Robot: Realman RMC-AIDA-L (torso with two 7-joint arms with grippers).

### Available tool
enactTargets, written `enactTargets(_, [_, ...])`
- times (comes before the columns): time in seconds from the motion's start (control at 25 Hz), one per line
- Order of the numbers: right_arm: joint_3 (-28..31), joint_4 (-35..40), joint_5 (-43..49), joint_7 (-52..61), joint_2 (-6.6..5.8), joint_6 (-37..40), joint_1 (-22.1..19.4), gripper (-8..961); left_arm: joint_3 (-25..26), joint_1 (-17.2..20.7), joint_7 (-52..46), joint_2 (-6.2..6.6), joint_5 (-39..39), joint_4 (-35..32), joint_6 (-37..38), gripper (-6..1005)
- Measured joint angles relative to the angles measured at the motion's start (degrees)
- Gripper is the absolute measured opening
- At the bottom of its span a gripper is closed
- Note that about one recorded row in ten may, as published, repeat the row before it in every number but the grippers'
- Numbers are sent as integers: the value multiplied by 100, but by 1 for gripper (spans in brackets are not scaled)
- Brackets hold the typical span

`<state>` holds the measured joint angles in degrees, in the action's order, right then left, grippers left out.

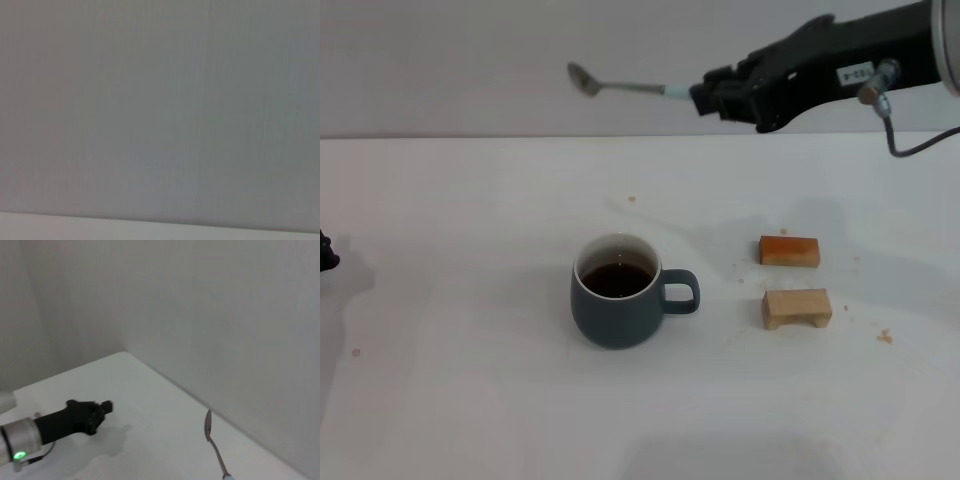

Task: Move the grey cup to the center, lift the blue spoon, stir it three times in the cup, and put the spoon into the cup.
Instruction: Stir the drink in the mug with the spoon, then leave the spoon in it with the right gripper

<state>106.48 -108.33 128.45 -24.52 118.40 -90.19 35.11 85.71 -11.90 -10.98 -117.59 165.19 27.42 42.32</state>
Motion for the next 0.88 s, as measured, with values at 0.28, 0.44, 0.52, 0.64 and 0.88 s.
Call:
enactTargets(0.28, [279,313,75,492,-56,-625,530,121,0,-10,0,0,5,0,8,-2])
enactTargets(0.44, [397,824,184,633,-158,-989,830,121,55,-44,0,0,19,-5,56,-2])
enactTargets(0.52, [411,1233,180,637,-259,-1120,946,121,79,-83,0,2,20,-40,69,-2])
enactTargets(0.64, [422,1904,131,622,-380,-1335,1115,121,110,-123,0,6,22,-93,105,-2])
enactTargets(0.88, [370,1921,58,496,-426,-1554,1218,120,206,-268,32,-16,22,-258,166,-2])
